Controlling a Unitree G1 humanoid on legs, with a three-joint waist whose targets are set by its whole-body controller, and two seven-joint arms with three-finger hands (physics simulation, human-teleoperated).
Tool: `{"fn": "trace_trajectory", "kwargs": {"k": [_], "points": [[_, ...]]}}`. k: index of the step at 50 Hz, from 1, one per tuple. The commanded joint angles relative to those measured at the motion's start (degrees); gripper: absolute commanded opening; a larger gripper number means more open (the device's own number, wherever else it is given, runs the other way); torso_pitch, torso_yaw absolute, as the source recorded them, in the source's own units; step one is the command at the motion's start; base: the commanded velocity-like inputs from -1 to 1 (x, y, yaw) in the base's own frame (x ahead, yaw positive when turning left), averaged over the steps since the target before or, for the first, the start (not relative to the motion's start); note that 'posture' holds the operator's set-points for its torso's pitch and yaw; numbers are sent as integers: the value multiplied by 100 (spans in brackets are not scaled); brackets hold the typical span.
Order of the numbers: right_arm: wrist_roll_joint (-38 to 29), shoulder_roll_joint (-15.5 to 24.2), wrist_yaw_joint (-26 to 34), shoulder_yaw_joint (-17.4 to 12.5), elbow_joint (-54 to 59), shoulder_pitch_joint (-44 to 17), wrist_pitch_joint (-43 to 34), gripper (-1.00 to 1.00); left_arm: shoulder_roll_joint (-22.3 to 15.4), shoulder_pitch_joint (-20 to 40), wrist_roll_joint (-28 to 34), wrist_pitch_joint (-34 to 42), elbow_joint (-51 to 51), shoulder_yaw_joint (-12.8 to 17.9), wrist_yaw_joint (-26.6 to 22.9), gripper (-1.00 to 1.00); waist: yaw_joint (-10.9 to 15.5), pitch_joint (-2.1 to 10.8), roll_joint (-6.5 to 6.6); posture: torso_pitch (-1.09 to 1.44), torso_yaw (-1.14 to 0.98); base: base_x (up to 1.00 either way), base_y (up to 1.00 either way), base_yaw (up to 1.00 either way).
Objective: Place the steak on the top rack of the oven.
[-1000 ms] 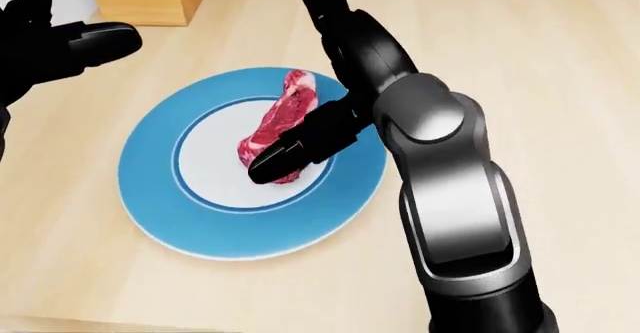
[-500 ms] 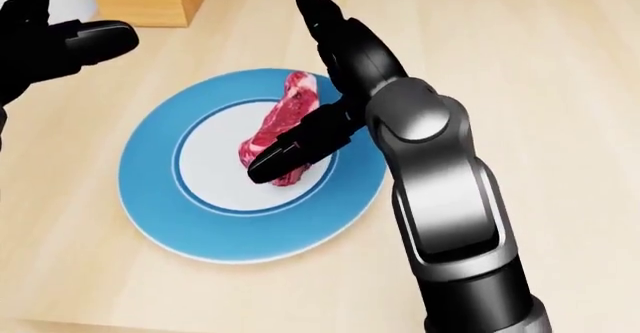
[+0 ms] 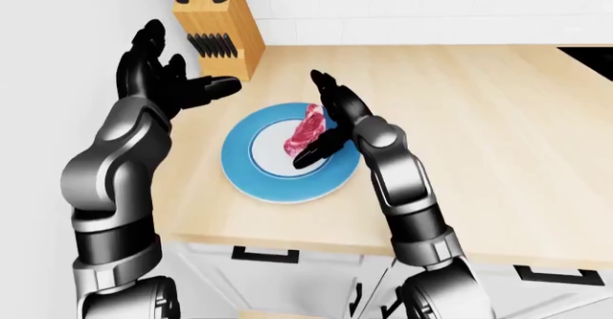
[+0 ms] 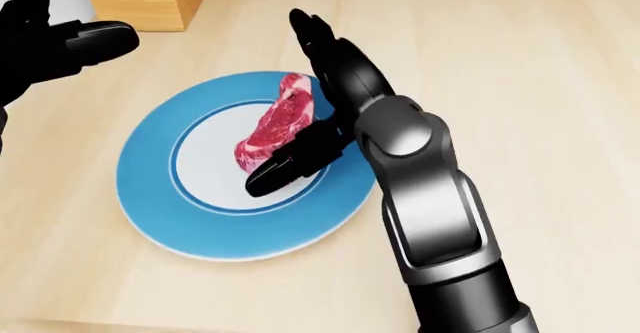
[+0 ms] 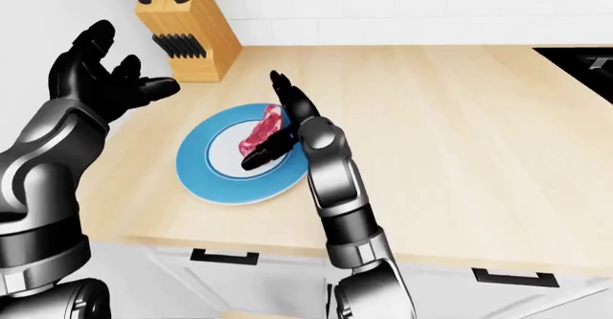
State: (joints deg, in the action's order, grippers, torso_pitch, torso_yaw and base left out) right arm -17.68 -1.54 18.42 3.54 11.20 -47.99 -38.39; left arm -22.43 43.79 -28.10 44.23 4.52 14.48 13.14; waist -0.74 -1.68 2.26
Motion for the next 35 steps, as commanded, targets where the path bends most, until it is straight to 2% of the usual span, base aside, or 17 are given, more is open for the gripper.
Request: {"fn": "trace_trajectory", "kwargs": {"k": [1,24,27,35], "points": [[-38,-6,-17,9,-158,-208,90,100,-80,184,7,-196,141,57,-25,100,5,141,22,0,0,0,0,0],[-265,-114,96,82,-79,-152,325,100,-77,193,-4,-210,95,54,-11,100,11,155,24,0,0,0,0,0],[-287,-137,97,102,-111,-106,337,84,-72,183,-1,-235,80,52,-20,100,10,158,23,0,0,0,0,0],[-367,-159,110,131,-51,-100,458,65,-84,202,-20,-202,99,58,3,100,1,162,21,0,0,0,0,0]]}}
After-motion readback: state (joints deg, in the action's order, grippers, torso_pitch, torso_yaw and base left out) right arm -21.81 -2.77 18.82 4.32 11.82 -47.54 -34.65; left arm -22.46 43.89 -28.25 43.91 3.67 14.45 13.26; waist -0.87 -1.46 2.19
